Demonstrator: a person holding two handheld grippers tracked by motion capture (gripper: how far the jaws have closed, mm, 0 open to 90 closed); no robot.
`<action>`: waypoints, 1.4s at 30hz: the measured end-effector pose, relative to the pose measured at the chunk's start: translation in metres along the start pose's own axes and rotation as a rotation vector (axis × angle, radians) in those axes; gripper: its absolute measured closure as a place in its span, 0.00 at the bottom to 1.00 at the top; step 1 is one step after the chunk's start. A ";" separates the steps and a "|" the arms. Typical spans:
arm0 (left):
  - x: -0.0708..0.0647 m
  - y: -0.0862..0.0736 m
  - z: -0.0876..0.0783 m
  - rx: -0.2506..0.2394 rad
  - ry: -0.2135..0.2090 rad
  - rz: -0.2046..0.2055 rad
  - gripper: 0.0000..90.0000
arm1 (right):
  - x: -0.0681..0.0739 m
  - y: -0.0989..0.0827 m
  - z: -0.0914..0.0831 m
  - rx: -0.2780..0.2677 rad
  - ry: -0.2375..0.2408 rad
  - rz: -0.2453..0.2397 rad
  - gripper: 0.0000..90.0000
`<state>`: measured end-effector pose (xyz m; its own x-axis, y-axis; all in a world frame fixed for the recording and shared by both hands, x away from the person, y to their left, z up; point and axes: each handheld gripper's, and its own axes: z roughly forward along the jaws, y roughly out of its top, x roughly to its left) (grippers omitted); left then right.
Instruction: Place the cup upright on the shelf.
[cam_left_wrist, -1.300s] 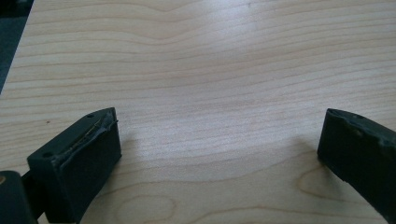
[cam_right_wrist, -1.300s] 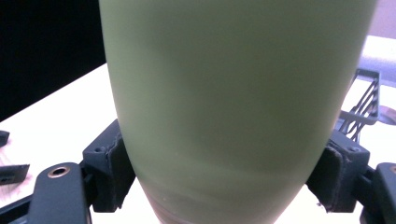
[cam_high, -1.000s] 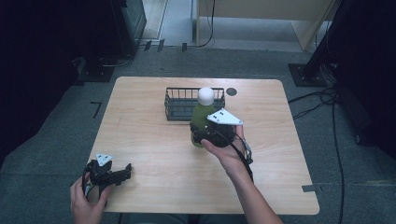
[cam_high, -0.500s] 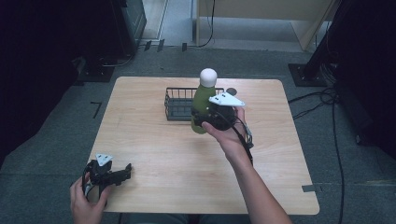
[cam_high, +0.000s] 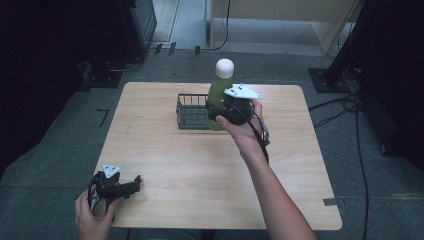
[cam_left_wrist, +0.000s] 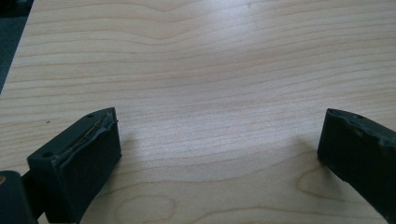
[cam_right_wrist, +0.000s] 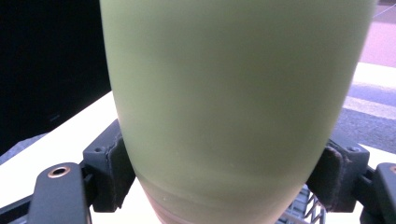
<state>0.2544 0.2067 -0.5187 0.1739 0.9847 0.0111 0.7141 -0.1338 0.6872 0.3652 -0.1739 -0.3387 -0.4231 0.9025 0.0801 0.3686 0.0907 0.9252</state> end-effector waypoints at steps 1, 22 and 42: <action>0.000 0.000 0.000 0.000 0.000 -0.001 0.00 | -0.001 0.001 0.002 -0.001 -0.007 -0.001 0.23; 0.000 0.000 0.000 0.002 0.000 0.001 0.00 | -0.036 0.028 0.040 0.001 -0.110 0.012 0.23; 0.000 0.000 0.000 0.002 0.000 0.001 0.00 | -0.051 0.008 0.074 0.034 -0.154 0.013 0.23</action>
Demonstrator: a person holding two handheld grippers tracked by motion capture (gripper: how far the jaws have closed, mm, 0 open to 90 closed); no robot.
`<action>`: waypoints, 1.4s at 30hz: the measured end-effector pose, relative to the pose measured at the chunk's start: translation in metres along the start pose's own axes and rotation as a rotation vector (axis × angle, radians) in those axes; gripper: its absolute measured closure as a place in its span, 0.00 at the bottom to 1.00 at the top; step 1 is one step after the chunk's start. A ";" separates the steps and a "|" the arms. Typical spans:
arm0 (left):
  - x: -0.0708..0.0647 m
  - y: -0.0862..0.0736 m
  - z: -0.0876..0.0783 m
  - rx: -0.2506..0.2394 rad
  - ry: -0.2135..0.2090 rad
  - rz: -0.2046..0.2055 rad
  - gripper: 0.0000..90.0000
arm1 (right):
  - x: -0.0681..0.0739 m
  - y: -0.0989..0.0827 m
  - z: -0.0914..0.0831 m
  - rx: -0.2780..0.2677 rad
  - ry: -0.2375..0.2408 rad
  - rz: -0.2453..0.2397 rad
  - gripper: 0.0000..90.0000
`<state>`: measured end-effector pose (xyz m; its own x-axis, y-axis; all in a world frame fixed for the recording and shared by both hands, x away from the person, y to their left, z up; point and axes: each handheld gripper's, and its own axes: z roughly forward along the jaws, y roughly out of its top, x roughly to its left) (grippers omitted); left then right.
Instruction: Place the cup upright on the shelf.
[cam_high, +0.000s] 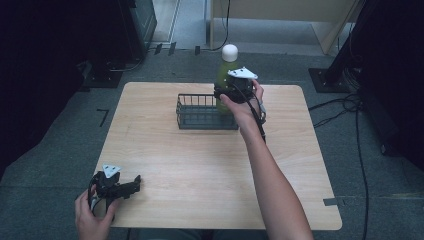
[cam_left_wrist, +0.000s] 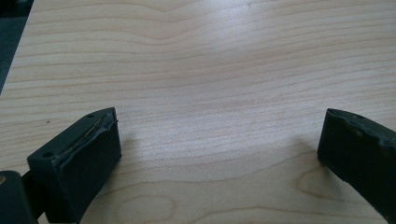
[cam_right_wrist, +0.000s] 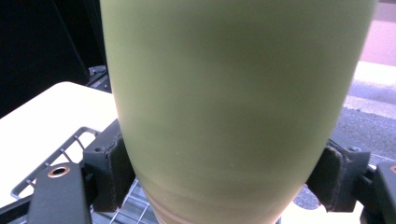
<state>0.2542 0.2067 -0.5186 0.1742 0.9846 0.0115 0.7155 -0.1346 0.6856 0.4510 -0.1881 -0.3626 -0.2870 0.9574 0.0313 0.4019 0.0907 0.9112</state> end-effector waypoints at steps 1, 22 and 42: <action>0.000 0.000 0.000 0.000 0.000 0.000 0.00 | 0.000 -0.002 0.001 0.003 0.001 0.004 0.23; 0.000 0.000 0.000 0.000 0.000 0.001 0.00 | -0.011 -0.023 0.016 0.045 -0.011 0.010 0.23; 0.000 0.000 0.000 0.000 0.000 0.001 0.00 | -0.018 -0.030 0.008 0.067 0.045 0.036 0.09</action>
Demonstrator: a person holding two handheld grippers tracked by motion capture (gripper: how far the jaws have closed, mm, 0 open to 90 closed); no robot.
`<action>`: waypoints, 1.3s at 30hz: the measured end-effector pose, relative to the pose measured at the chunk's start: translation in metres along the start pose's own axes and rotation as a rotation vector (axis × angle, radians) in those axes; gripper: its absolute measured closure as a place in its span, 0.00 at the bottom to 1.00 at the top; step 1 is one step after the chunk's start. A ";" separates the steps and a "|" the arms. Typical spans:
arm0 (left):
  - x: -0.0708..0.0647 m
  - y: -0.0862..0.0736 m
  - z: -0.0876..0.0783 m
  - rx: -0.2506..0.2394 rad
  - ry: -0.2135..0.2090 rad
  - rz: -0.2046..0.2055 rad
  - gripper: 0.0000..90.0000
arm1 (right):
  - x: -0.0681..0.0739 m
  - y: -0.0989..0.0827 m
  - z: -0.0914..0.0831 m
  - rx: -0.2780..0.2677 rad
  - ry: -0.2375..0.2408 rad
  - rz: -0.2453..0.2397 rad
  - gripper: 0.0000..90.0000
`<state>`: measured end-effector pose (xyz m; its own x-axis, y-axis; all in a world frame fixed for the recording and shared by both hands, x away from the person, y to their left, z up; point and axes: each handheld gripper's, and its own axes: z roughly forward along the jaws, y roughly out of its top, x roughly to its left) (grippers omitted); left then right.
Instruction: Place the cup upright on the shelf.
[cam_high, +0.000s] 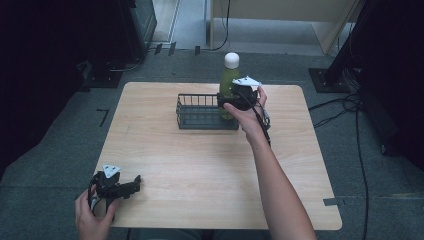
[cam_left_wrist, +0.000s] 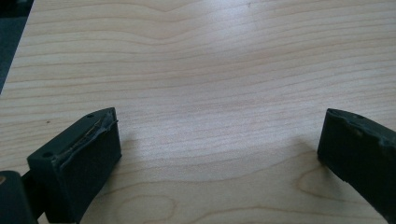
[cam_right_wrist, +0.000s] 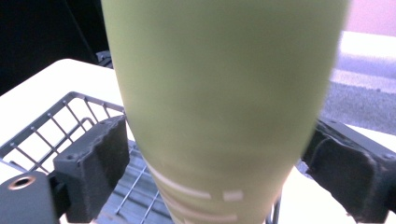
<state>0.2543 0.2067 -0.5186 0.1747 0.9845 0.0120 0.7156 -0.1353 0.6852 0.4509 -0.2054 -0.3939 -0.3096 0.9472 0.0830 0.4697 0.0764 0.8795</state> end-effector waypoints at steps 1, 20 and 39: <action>0.000 0.000 0.000 -0.001 0.000 0.000 0.00 | -0.002 0.001 -0.005 0.011 0.008 0.013 0.06; 0.000 0.000 0.000 0.000 0.000 0.000 0.00 | -0.024 -0.026 -0.051 -0.024 0.029 0.026 0.04; 0.000 0.000 0.000 0.001 0.000 0.001 0.00 | -0.042 -0.061 -0.083 -0.026 -0.003 0.012 0.05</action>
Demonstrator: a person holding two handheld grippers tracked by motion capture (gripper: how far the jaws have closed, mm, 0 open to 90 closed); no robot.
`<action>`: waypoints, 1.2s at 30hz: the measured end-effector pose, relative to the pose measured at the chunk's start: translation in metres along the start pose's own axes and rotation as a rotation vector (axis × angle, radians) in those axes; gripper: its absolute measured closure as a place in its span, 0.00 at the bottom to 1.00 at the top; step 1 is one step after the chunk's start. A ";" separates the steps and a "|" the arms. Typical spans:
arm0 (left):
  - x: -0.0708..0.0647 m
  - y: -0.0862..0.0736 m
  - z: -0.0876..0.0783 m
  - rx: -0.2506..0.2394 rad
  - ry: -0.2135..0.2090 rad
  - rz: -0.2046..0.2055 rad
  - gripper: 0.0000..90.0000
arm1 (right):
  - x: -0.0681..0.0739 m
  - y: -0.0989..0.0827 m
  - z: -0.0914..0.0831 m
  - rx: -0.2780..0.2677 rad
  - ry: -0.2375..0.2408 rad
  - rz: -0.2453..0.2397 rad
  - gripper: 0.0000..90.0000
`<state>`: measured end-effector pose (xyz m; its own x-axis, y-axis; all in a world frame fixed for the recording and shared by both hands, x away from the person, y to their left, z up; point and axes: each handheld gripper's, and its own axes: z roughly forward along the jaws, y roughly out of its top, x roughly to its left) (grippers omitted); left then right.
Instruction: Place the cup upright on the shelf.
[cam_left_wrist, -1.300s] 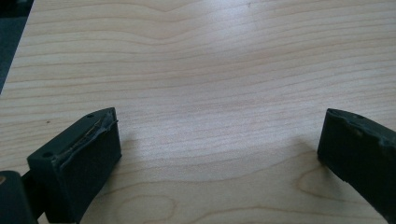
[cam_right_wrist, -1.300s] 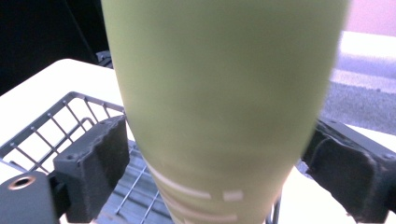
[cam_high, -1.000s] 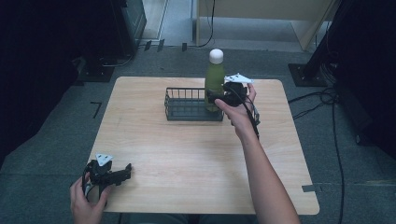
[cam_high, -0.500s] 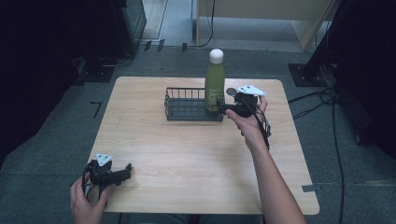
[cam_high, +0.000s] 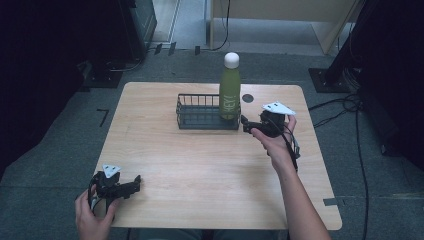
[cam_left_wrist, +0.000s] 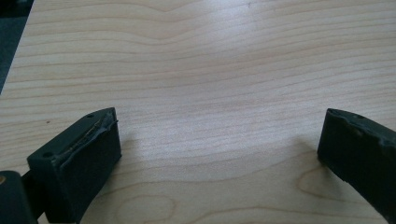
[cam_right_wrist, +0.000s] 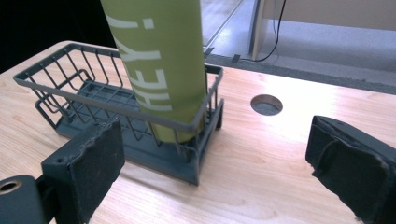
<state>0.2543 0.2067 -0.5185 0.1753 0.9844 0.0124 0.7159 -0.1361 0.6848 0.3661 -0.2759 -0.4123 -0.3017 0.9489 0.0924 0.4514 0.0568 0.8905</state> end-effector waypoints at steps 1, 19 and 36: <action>0.000 0.000 0.000 -0.001 0.000 -0.001 0.00 | -0.001 -0.002 -0.002 0.000 -0.003 -0.001 0.05; 0.000 0.000 0.000 -0.002 0.000 0.001 0.00 | -0.022 -0.041 -0.026 0.007 -0.047 0.013 0.07; 0.000 0.000 0.000 0.000 0.000 0.003 0.00 | -0.044 -0.078 -0.053 0.034 -0.098 0.029 0.09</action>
<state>0.2543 0.2069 -0.5186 0.1776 0.9840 0.0148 0.7154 -0.1394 0.6847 0.2998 -0.3385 -0.4627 -0.2052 0.9760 0.0726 0.4873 0.0376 0.8724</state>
